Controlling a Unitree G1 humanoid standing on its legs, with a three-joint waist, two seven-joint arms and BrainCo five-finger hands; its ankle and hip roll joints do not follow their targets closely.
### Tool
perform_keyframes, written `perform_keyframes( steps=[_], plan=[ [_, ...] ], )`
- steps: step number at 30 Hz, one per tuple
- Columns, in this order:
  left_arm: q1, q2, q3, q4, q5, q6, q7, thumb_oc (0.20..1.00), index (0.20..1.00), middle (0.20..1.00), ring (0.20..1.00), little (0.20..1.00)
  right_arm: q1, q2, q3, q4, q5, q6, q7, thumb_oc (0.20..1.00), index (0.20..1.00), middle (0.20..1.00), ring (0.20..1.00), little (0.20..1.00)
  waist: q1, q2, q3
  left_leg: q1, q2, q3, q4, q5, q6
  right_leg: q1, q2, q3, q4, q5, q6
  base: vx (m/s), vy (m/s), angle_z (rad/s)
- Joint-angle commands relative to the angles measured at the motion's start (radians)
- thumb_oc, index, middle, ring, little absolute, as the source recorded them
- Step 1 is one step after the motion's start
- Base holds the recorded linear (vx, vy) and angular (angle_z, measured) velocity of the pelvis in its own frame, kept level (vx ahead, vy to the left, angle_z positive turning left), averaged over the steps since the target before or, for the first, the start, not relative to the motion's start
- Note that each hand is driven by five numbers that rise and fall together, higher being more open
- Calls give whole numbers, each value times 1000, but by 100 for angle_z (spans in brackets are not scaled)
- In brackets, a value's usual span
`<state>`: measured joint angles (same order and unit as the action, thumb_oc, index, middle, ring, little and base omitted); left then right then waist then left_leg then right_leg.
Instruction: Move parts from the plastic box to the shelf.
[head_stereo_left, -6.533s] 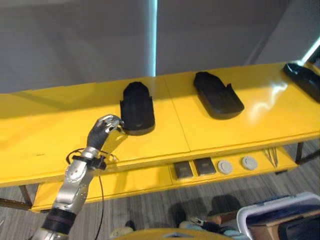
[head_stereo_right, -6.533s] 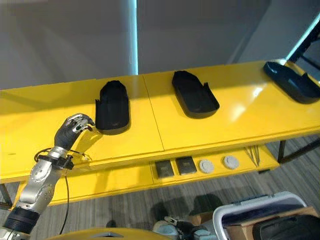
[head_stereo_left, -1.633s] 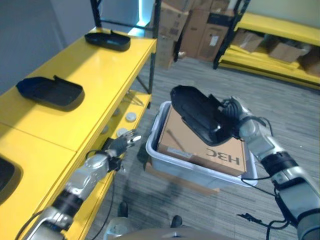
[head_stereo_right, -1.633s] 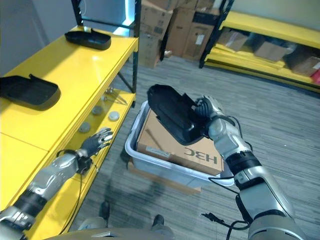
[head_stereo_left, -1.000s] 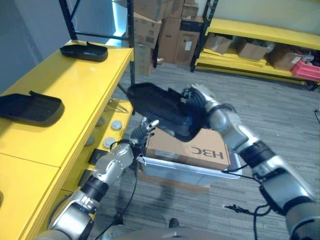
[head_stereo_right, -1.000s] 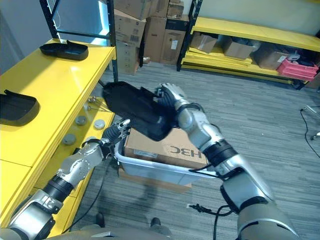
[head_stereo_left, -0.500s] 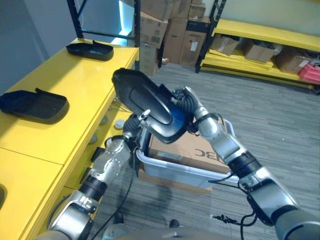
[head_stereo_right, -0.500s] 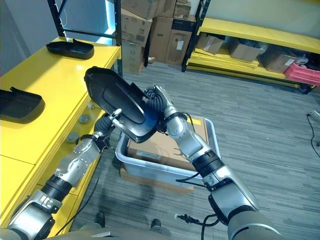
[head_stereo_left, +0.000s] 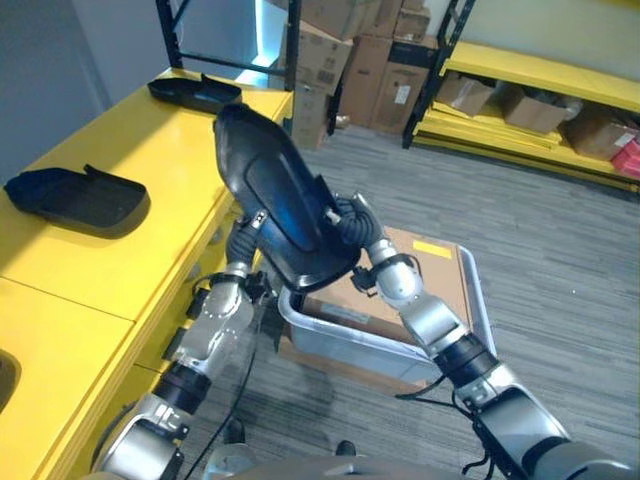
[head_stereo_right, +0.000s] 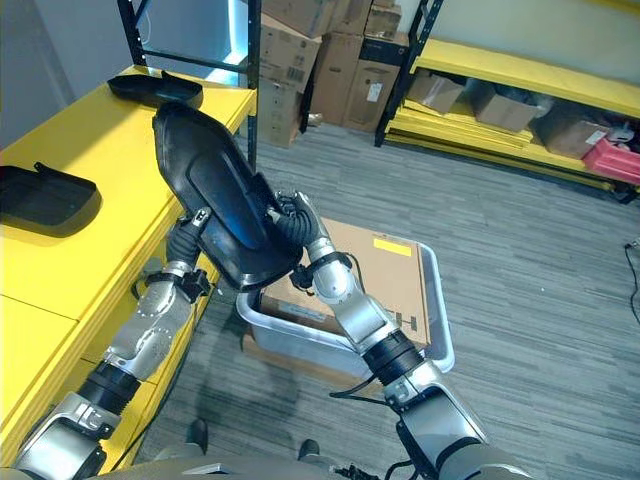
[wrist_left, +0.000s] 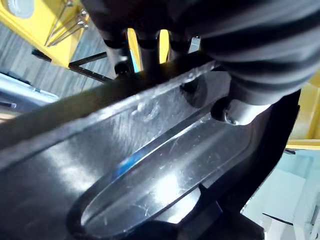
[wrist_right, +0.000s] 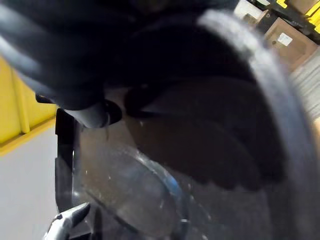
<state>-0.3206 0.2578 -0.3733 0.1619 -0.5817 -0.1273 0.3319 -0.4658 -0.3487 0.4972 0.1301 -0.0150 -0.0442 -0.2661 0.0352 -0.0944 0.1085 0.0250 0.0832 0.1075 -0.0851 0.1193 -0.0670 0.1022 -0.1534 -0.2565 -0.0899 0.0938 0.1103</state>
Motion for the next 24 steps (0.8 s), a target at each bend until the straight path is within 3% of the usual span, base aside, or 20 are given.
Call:
perform_keyframes(
  steps=[1,2,6,8,9,10,14,15,19,22,24],
  plan=[
    [-160,-55,-57,-35,116,-159,6,200,200,200,200,200,-13,88,103,-207,108,-223,-4,922,922,922,922,922,7,44,-12,94,9,-1,-2,-99,7,48,-37,8,3,-13,46,13,71,-1],
    [-154,-43,-49,-43,169,-187,30,200,200,200,200,200,18,88,87,-209,140,-244,-62,1000,1000,1000,1000,1000,2,45,-13,94,6,2,-2,-100,9,46,-38,13,3,-11,48,10,61,-5],
    [-119,13,-18,-59,319,-250,106,200,200,200,200,200,175,61,-21,-215,208,-267,-193,1000,1000,1000,1000,1000,-27,49,-13,95,0,11,-2,-106,16,35,-39,33,4,-7,56,4,57,-13],
    [-85,49,4,-74,392,-256,142,200,200,200,200,200,275,31,-77,-196,224,-274,-215,1000,1000,1000,1000,1000,-45,52,-12,96,0,22,-2,-108,20,29,-39,45,6,-7,59,-6,20,-14],
    [-69,66,16,-78,394,-256,150,200,200,200,200,200,314,21,-108,-184,232,-271,-212,1000,1000,1000,1000,1000,-54,53,-11,97,2,25,-2,-109,21,26,-38,50,7,-7,59,-6,-16,-19],
    [-42,87,38,-77,356,-262,153,200,200,200,200,200,365,9,-152,-160,214,-228,-218,1000,1000,1000,1000,1000,-67,53,-10,99,4,31,-2,-110,21,23,-35,57,9,-9,58,0,-37,-24],
    [40,122,115,-75,327,-288,152,200,200,200,200,200,451,-16,-243,-63,171,-240,-206,1000,1000,1000,1000,1000,-88,54,-6,107,14,44,-2,-108,20,19,-28,67,8,-12,54,18,-108,-25],
    [95,142,162,-73,288,-303,151,200,200,200,200,200,498,-29,-301,25,219,-220,-180,1000,1000,1000,1000,1000,-92,52,-2,112,24,44,-2,-105,16,19,-20,67,8,-16,48,52,-220,-17],
    [145,160,214,-70,269,-316,141,200,200,200,200,200,522,-25,-348,174,329,-166,-97,1000,1000,1000,1000,1000,-84,51,9,117,43,30,-2,-97,3,25,-3,59,9,-29,31,60,-219,-12],
    [192,173,262,-117,272,-320,104,200,200,200,200,200,512,-13,-338,360,393,-43,77,1000,1000,1000,1000,1000,-49,61,30,104,61,-12,-2,-74,-16,31,13,46,5,-41,11,46,-227,15],
    [257,178,325,-234,251,-313,61,200,200,200,200,200,489,20,-280,577,339,91,270,1000,1000,1000,1000,1000,15,88,63,31,79,-42,-2,-18,-58,14,14,-1,3,-46,3,-133,-143,27]
  ],
)
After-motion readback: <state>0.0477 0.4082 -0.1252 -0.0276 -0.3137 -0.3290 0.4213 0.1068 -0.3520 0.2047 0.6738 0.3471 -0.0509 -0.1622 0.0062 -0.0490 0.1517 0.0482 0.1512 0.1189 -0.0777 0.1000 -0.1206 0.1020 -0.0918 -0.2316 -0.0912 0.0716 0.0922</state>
